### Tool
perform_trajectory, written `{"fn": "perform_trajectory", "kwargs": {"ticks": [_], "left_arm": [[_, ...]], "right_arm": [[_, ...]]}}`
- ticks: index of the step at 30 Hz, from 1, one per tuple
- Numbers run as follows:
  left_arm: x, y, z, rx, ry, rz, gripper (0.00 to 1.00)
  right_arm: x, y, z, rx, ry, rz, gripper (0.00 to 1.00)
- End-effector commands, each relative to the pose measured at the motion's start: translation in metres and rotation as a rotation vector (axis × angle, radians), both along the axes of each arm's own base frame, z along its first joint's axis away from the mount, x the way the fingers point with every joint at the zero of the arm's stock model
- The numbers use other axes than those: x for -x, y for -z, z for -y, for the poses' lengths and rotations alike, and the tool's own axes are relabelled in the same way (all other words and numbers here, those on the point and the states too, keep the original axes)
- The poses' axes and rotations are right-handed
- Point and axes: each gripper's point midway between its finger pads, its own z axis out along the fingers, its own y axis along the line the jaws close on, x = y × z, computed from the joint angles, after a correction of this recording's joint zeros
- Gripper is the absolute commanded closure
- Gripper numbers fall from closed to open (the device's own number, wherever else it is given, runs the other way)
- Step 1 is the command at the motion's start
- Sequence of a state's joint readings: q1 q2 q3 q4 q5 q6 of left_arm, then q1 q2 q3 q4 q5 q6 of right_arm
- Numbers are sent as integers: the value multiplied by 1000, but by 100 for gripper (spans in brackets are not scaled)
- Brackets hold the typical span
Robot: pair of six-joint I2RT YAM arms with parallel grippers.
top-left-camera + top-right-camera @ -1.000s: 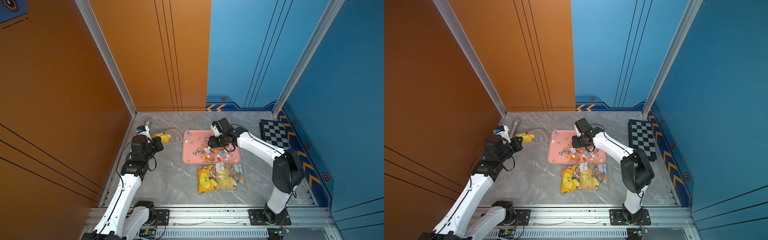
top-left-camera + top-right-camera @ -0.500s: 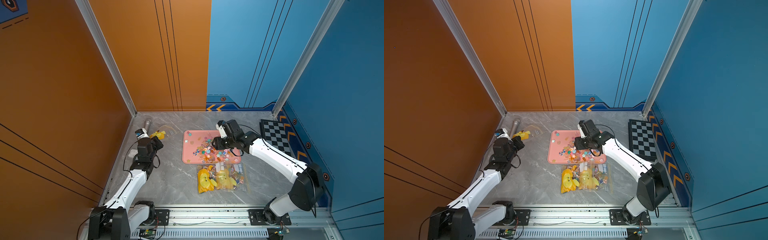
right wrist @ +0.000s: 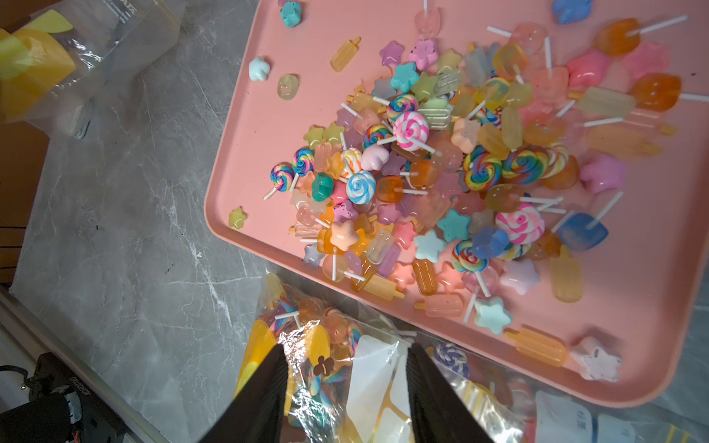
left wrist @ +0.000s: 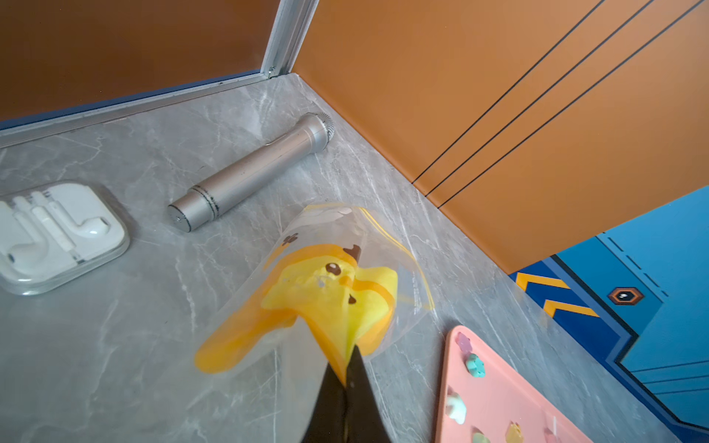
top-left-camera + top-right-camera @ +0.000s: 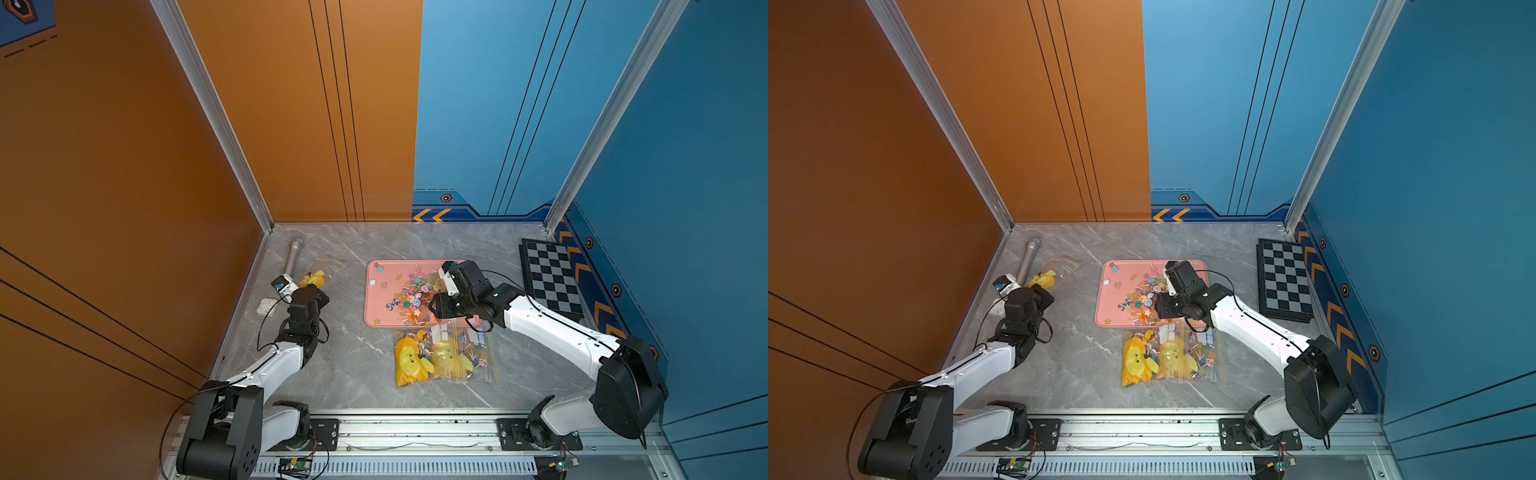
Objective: Pour candies out of the ziploc bag
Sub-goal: Place the ziploc bag at the center of the board.
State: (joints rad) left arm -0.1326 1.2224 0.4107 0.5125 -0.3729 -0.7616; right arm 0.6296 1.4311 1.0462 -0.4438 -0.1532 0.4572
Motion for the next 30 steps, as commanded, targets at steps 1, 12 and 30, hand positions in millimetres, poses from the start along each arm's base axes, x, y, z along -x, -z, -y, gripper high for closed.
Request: {"fn": "perform_trajectory", "kwargs": {"ticks": [1, 12, 30], "left_arm": [[-3, 8, -2, -3, -42, -9, 100], [-41, 21, 17, -10, 15, -43, 100], [-91, 24, 49, 92, 186, -52, 60]], "right_arm": [[3, -23, -1, -64, 14, 52, 48], [25, -54, 12, -134, 32, 120, 47], [42, -45, 27, -133, 50, 111, 46]]}}
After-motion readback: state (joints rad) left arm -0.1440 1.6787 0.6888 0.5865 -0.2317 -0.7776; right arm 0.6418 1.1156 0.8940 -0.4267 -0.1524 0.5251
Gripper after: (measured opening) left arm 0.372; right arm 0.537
